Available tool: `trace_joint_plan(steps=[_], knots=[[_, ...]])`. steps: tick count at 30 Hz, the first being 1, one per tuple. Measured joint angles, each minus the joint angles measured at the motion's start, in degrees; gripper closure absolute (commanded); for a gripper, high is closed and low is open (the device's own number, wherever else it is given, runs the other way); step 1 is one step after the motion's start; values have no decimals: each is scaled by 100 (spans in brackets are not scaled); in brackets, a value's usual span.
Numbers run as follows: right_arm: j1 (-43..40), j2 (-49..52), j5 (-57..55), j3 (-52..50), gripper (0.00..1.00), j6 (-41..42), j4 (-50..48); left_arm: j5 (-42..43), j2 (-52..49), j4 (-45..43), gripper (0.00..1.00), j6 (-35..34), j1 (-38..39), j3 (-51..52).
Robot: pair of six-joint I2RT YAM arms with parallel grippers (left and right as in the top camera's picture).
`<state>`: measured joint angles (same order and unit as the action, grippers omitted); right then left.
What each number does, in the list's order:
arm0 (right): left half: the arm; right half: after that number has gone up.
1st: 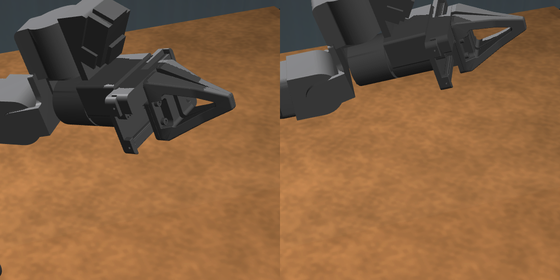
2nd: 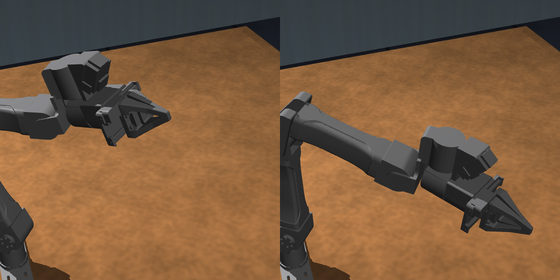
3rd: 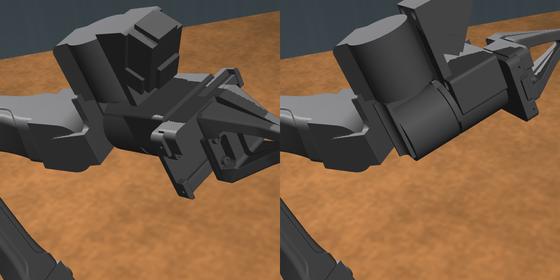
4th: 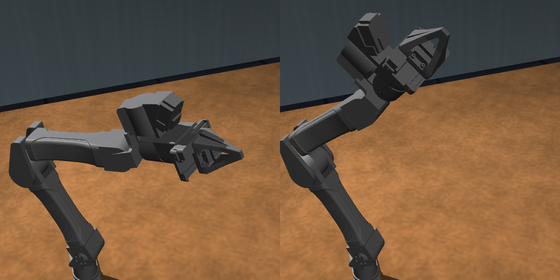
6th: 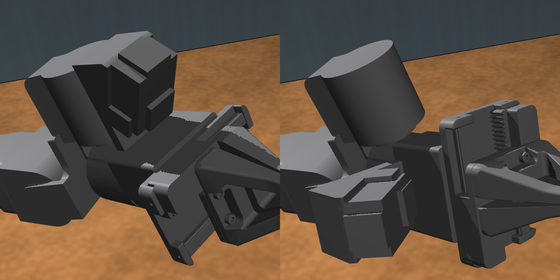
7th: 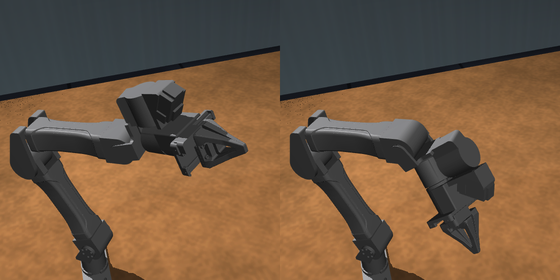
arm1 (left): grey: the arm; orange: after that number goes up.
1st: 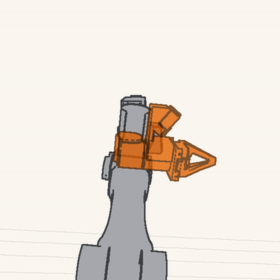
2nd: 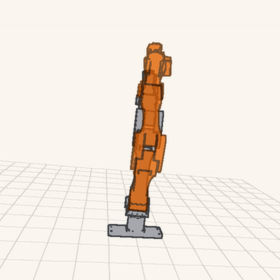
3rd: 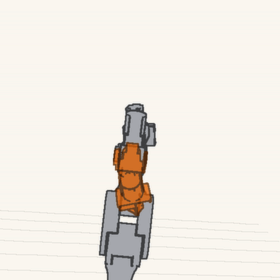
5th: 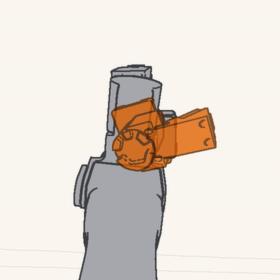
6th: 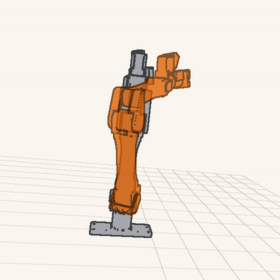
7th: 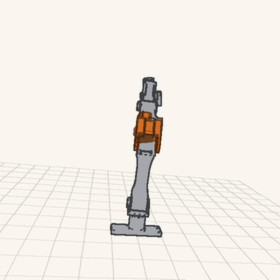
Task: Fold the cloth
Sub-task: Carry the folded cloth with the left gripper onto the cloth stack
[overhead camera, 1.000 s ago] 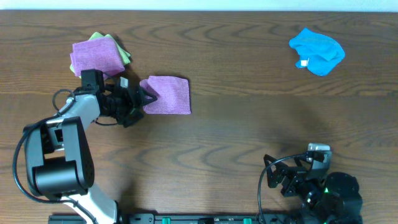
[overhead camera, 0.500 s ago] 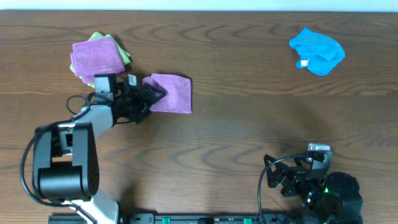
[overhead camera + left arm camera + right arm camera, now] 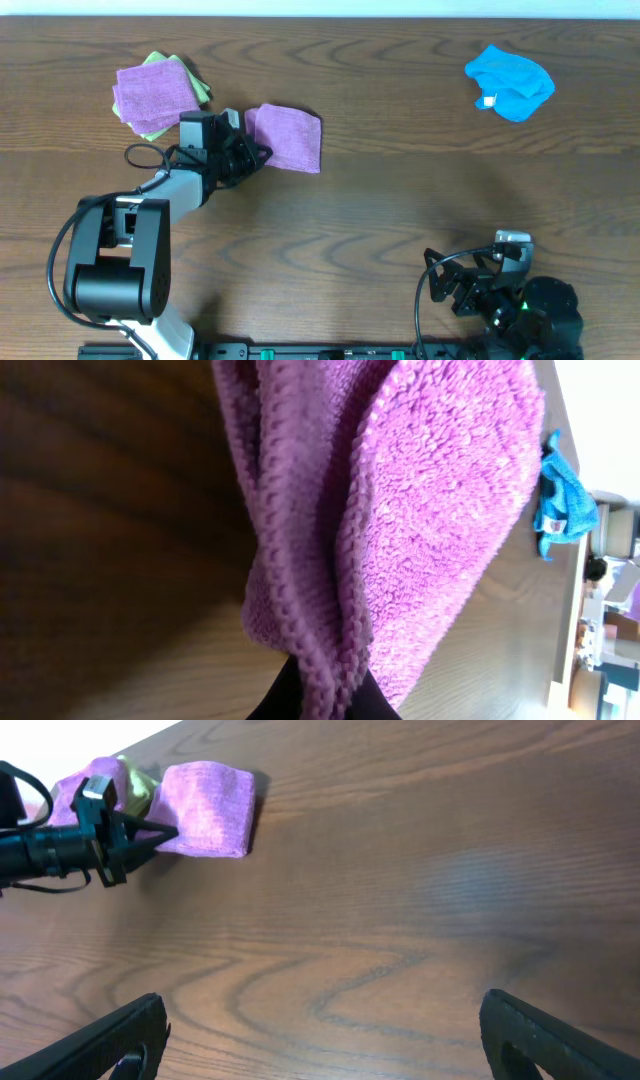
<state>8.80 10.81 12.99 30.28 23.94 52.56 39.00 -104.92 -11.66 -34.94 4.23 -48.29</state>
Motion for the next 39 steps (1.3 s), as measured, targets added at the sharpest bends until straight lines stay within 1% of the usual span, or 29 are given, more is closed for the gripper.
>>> trace_joint_plan(steps=[2,5,6,10,13,19,23,31,39], knots=[[0,0,0,0,1,2,4,28,0,170,94,-4,0,-328],[0,0,0,0,1,2,2,46,0,638,94,0,0,-1263],[0,0,0,0,1,0,2,-15,0,946,94,-2,0,-1694],[0,0,0,-2,1,0,2,-483,0,1832,94,70,-59,-3069],[0,0,0,-2,1,2,2,-798,0,2072,94,197,-229,-3582],[0,0,0,-2,1,2,2,-1207,-28,2020,94,282,-831,-3884],[0,0,0,-2,1,2,2,-1309,-205,1893,94,310,-1075,-4085],[0,0,0,-2,1,2,2,-1375,-800,1884,94,376,-1215,-4299],[0,0,0,-2,1,2,2,-1443,-905,2059,94,660,-1493,-4306]])
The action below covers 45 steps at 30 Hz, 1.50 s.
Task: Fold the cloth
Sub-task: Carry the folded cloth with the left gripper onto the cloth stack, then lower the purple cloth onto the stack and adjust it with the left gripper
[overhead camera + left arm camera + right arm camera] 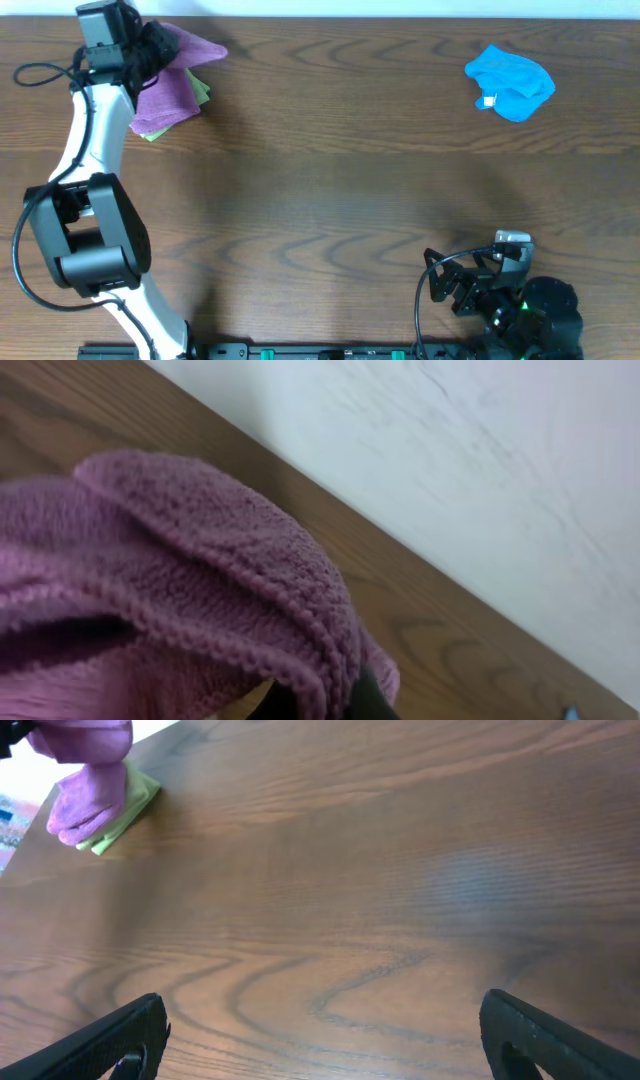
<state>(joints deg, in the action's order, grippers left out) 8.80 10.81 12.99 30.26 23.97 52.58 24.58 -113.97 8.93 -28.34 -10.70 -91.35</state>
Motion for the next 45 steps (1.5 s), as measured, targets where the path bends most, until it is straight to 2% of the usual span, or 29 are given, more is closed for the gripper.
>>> trace_joint_plan(steps=[15,25,34,45], knots=[[0,0,0,0,1,0,0,-44,-315,-350,94,127,-177,-59],[0,0,0,0,1,0,0,-59,-330,-426,94,94,-195,-719],[0,0,0,0,1,0,-4,-61,-555,271,94,179,-201,-721],[0,0,0,0,1,0,0,-81,-835,872,94,658,-341,-721]])
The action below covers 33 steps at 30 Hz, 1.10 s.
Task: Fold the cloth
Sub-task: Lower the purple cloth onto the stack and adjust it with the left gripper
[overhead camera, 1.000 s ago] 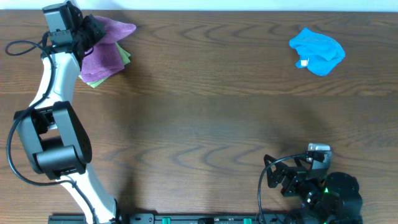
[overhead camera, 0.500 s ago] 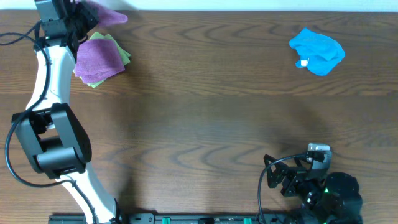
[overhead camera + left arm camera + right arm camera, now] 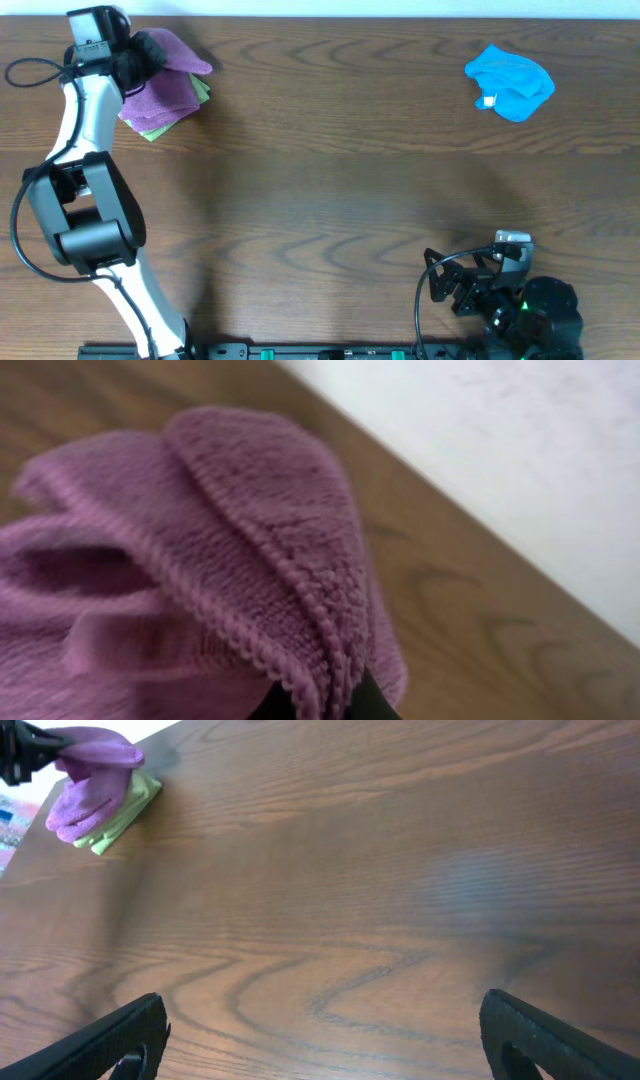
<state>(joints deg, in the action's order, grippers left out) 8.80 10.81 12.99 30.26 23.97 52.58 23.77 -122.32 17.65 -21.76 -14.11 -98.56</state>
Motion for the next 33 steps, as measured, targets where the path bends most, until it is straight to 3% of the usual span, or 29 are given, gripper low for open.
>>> trace_joint_plan(steps=[12,28,33], knots=[[0,0,0,0,1,-2,0,4,0,1204,94,970,-240,0],[0,0,0,0,1,0,0,-175,9,1971,94,1711,-501,-122],[0,0,0,0,1,0,0,-208,9,2028,65,1749,-503,-122]])
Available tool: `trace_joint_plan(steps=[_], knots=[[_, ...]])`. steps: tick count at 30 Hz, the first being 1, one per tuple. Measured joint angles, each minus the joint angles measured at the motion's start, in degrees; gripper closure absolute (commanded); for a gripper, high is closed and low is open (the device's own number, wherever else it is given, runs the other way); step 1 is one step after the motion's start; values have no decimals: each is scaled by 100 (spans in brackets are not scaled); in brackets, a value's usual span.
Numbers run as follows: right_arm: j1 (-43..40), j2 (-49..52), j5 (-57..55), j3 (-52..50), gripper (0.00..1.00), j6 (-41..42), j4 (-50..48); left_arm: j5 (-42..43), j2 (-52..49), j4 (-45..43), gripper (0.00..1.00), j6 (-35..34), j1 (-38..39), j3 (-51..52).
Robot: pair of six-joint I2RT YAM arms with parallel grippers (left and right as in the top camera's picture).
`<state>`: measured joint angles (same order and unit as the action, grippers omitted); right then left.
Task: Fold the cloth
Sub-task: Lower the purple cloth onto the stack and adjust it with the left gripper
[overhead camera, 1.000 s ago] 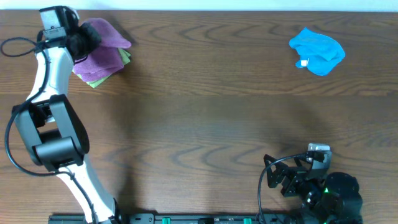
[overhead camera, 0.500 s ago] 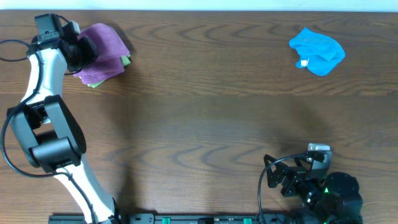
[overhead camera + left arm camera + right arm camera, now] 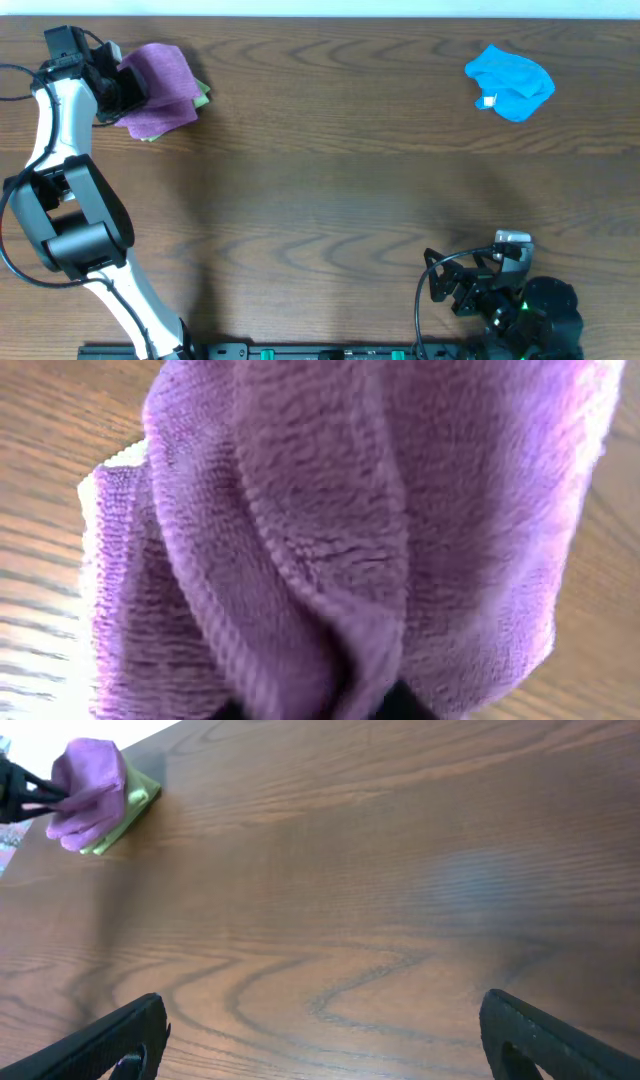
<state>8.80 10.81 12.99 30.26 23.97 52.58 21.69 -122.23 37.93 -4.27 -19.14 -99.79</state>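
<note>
A folded purple cloth (image 3: 160, 68) lies on top of a stack at the table's far left corner. My left gripper (image 3: 117, 86) is shut on that cloth's left edge. In the left wrist view the purple cloth (image 3: 380, 510) fills the frame and bunches down into my left gripper (image 3: 318, 710), hiding most of the fingers. A crumpled blue cloth (image 3: 510, 82) lies at the far right. My right gripper (image 3: 320, 1040) stands open over bare wood near the front right, far from both cloths.
Under the held cloth lie another purple cloth (image 3: 155, 118) and a green cloth (image 3: 204, 96), seen from afar as a purple and green stack (image 3: 135, 800). The table's far edge (image 3: 320, 17) runs just behind the stack. Dark wood tabletop (image 3: 330, 200) fills the middle.
My left gripper has moved left and slightly nearer. The purple cloth, bunched up over the stack before, now lies spread flatter on it, still gripped at its left edge. The right arm has not moved.
First my left gripper was shut on the folded purple cloth on the table to the right of the stack. Then it held the cloth raised over the stack at the far left corner, and stayed there. Now the cloth rests on the stack.
</note>
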Motion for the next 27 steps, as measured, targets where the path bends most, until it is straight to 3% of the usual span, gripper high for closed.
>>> trace_joint_plan(steps=[6,10,19,22,23,25,26,27], knots=[[0,0,0,0,1,0,0,-146,37,83,37,138,0,0],[0,0,0,0,1,0,0,-374,208,87,27,153,0,0],[0,0,0,0,1,0,-2,-616,824,87,22,160,-131,0],[0,0,0,0,1,0,0,-625,920,83,41,146,-177,0],[0,0,0,0,1,0,-2,-595,933,76,50,133,-181,0],[0,0,0,0,1,0,-2,-417,942,-26,78,129,-166,0],[0,0,0,0,1,0,-2,-361,942,-109,87,103,-138,0],[0,0,0,0,1,0,0,-321,942,-186,91,63,-96,0]])
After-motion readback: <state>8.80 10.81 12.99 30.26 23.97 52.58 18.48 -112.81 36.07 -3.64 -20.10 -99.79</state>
